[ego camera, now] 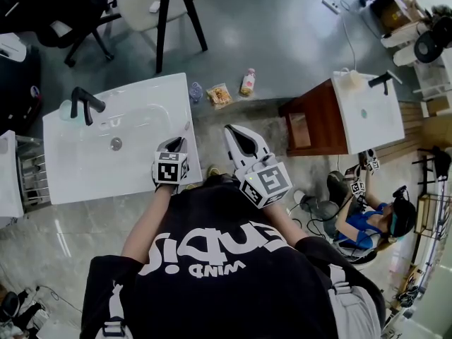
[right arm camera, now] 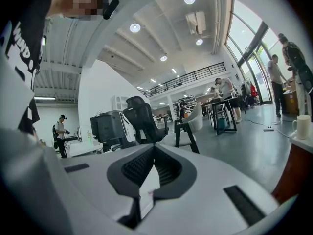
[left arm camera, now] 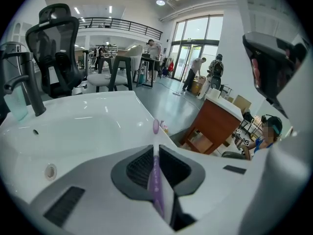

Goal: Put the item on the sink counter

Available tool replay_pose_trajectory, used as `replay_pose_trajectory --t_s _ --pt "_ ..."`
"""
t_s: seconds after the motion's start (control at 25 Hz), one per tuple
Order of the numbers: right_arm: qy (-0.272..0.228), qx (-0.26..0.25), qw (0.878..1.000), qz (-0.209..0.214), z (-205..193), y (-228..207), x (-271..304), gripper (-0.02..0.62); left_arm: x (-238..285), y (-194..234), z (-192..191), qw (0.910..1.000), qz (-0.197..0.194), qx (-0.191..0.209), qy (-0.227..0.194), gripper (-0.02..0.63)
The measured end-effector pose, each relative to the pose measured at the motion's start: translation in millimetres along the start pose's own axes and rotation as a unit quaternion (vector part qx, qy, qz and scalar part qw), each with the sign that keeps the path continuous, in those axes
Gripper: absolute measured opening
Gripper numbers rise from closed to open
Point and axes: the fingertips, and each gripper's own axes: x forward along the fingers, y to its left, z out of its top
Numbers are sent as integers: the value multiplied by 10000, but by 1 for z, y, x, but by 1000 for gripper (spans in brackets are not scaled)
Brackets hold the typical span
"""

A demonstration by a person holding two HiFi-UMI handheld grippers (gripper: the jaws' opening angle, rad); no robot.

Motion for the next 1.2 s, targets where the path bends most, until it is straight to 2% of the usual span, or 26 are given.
replay_pose_trajectory --t_s 0.36,0.72,0.96,1.2 --pt "23 -8 10000 -14 -1 -3 0 18 1 3 0 9998 161 71 -36 51" --pt "34 -18 10000 14 -1 -3 -4 18 -1 0 -1 9998 131 76 -116 51" --pt "32 0 10000 -17 -1 -6 -7 18 -1 -6 -2 9996 137 159 -167 101" --pt "51 18 10000 -6 -2 -7 -8 18 -9 2 5 9985 342 72 -421 104"
